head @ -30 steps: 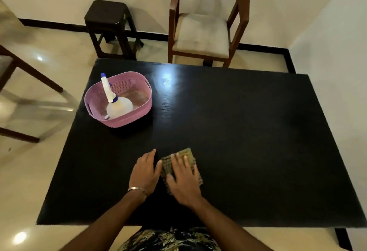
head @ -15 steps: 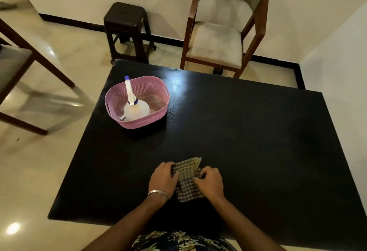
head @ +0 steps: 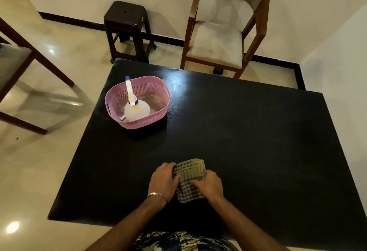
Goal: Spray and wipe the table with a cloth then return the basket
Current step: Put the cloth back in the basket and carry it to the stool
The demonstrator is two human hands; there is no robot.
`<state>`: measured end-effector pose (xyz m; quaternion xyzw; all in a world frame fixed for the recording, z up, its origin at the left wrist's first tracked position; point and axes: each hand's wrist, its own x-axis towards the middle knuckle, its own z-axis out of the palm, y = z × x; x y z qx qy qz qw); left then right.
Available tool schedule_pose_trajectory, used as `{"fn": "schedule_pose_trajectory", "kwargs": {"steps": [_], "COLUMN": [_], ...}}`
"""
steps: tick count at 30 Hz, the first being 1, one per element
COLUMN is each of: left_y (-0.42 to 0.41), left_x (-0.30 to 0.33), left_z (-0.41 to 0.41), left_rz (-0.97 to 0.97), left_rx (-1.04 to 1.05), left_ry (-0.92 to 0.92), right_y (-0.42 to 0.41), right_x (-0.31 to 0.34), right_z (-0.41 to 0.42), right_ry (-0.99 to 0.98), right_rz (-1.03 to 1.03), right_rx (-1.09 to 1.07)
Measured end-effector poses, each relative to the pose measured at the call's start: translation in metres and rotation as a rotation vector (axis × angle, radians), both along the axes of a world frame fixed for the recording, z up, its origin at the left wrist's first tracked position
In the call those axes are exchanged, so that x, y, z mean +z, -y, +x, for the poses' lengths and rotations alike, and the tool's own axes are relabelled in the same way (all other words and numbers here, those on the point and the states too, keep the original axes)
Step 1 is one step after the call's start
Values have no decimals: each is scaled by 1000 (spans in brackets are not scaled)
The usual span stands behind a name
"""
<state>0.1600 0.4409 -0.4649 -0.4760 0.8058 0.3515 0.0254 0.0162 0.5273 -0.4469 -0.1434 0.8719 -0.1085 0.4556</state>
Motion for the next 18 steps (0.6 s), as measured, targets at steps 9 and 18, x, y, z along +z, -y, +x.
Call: {"fn": "schedule_pose_trajectory", "kwargs": {"steps": [9, 18], "left_y": [-9, -16], "left_x": [6, 7], "left_z": [2, 6], "left_rz": [-67, 31], "left_rx": [48, 112], "left_ry": [15, -4], "right_y": [-15, 7], "right_x": [18, 47], "right_z": [25, 24], "right_ry": [-214, 49], "right_rz": [-197, -289], "right_rx": [164, 73]}}
